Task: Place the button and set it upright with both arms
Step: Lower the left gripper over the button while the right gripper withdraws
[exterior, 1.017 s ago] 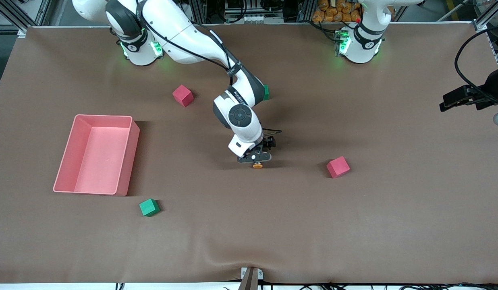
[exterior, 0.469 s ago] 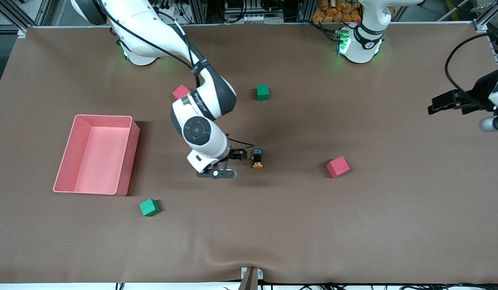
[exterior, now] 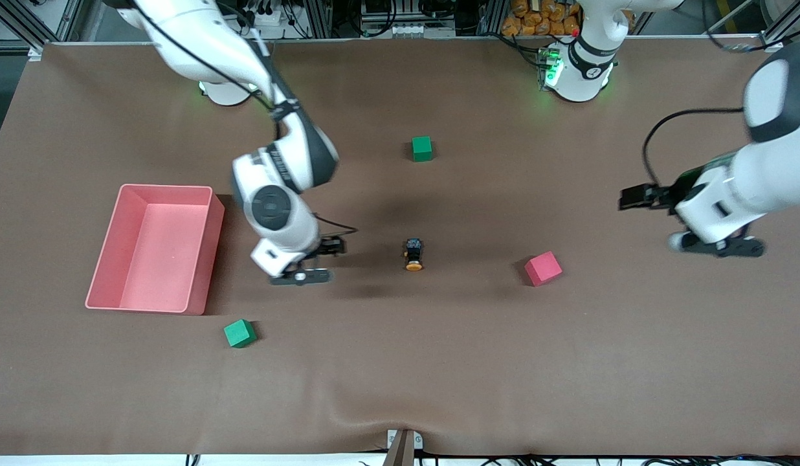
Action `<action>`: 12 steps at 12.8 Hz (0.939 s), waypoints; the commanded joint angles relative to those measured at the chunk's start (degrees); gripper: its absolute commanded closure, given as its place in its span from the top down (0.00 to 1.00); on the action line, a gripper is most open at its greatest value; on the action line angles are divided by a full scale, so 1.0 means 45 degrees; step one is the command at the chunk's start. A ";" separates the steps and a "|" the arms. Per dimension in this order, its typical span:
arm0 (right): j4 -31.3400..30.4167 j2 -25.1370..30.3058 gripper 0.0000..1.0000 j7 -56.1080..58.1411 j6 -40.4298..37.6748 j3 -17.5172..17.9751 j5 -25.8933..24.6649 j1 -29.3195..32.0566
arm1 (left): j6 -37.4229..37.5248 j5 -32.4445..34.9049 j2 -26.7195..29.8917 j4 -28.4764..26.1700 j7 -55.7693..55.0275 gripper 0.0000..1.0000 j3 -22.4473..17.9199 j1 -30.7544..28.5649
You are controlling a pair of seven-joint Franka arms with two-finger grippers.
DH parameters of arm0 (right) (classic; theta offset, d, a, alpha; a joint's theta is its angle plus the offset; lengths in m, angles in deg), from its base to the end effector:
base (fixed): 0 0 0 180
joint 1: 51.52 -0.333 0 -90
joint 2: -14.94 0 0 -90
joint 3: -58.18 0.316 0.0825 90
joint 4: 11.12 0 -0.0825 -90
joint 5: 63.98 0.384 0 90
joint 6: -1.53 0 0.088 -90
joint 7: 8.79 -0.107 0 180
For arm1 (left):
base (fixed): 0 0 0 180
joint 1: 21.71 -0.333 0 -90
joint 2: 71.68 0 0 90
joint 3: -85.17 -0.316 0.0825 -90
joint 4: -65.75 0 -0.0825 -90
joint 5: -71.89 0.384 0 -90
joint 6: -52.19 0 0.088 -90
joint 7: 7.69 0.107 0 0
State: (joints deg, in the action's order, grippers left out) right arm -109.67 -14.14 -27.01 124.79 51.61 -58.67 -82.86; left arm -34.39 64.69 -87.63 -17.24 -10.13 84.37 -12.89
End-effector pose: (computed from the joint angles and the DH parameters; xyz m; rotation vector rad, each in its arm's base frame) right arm 0.5947 0.2863 0.2884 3.1291 0.1142 -0.1161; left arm 0.6133 -0.1016 0.5135 3.0176 -0.1380 -0.3425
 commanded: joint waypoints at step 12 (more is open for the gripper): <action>-0.5289 0.4021 1.00 0.8580 0.2552 0.0308 -0.0225 0.5674 | -0.3706 -0.0837 -0.4404 0.1937 -0.6508 1.00 0.0001 0.4952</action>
State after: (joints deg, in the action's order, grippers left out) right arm -133.22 2.36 10.20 137.95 51.62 -58.70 -59.81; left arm -49.20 62.91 -103.92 -11.72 -36.82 84.85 7.23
